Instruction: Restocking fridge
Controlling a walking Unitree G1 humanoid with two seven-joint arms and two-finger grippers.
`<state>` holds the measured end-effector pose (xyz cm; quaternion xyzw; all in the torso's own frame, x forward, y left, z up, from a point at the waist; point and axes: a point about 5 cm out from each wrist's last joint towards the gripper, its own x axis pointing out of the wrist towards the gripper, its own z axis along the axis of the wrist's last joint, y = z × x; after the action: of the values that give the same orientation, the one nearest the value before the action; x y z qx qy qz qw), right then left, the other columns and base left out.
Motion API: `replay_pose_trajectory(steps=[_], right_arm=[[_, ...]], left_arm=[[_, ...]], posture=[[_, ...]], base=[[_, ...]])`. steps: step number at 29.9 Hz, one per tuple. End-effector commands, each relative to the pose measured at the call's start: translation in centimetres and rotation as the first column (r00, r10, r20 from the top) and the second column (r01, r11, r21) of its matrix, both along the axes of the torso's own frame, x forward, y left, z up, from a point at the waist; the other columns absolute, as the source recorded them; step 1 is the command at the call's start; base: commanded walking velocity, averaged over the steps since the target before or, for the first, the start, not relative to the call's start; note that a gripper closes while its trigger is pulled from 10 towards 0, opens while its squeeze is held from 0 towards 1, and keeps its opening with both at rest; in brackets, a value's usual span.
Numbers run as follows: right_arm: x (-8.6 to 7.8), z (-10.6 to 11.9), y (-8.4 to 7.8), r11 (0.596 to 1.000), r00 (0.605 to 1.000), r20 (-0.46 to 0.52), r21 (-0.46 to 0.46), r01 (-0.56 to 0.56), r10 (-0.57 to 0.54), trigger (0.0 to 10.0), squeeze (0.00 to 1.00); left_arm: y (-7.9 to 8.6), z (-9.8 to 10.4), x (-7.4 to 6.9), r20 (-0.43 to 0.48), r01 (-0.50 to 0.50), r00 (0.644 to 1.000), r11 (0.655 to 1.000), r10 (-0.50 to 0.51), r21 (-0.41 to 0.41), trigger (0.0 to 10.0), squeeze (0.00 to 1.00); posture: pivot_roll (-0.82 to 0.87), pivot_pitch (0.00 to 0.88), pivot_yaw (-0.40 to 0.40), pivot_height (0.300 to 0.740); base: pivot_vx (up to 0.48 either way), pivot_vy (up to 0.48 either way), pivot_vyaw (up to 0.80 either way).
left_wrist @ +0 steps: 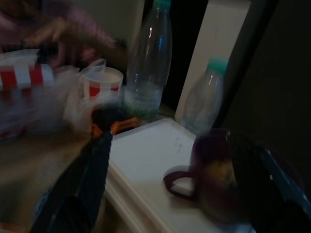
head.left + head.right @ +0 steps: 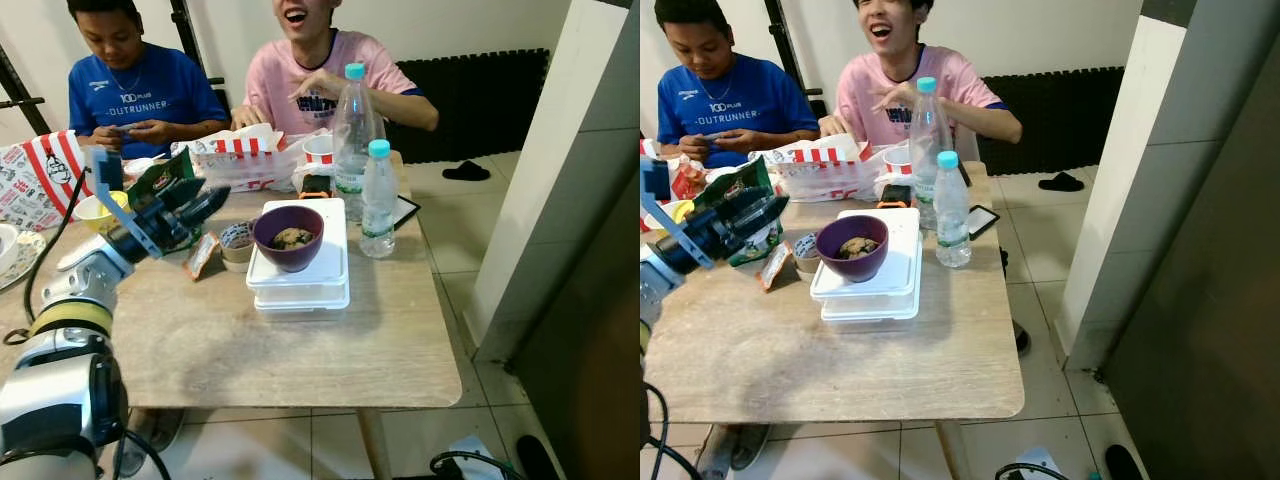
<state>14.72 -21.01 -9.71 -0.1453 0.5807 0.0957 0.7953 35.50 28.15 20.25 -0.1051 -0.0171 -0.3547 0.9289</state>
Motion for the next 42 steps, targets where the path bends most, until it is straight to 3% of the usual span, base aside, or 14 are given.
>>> replay_pose_trajectory(steps=[1,4,6,12,21,33,42], right_arm=[[0.1,0.0,0.2,1.0,1.0,0.006,0.004,-0.004,0.004,10.0,0.0],[0.0,0.0,0.2,1.0,1.0,0.005,-0.001,-0.01,0.01,10.0,0.0],[0.0,0.0,0.2,1.0,1.0,0.004,-0.003,-0.012,0.012,10.0,0.0],[0.0,0.0,0.0,1.0,1.0,0.0,-0.016,-0.027,0.027,10.0,0.0],[0.1,0.0,0.0,0.999,1.0,0.002,-0.018,-0.027,0.027,10.0,0.0],[0.1,0.0,-0.1,1.0,1.0,0.002,-0.017,-0.024,0.024,10.0,0.0],[0.1,0.0,0.0,1.0,1.0,0.002,-0.014,-0.021,0.021,10.0,0.0]], left_arm=[[0.9,-0.3,-0.2,-0.027,-0.057,0.998,0.992,0.06,0.109,10.0,0.0],[0.3,-0.5,0.3,-0.004,-0.073,0.997,0.974,0.076,0.216,10.0,0.0],[0.1,-0.5,0.4,0.009,-0.077,0.997,0.969,0.076,0.236,10.0,0.0],[-1.4,-1.0,0.6,0.006,0.023,1.0,0.936,-0.027,0.35,10.0,0.0],[-1.8,-1.7,0.4,-0.015,0.067,0.998,0.922,-0.067,0.382,10.0,0.0],[-2.1,-2.6,0.5,-0.022,0.039,0.999,0.91,-0.033,0.413,10.0,0.0],[-3.2,-2.9,0.3,-0.031,0.136,0.99,0.917,-0.134,0.374,10.0,0.0]], posture=[[-0.02,0.0,0.073,0.74],[-0.02,0.0,0.069,0.74],[-0.02,0.0,0.066,0.74],[-0.03,0.0,0.059,0.74],[-0.03,0.0,0.051,0.74],[-0.03,0.0,0.053,0.74],[-0.03,0.0,0.057,0.74]], base=[[0.0,0.0,0.0],[0.0,0.0,0.0],[0.0,0.0,0.0],[0.0,0.0,0.0],[0.0,0.0,0.0],[0.0,0.0,0.0],[0.0,0.0,0.0]])
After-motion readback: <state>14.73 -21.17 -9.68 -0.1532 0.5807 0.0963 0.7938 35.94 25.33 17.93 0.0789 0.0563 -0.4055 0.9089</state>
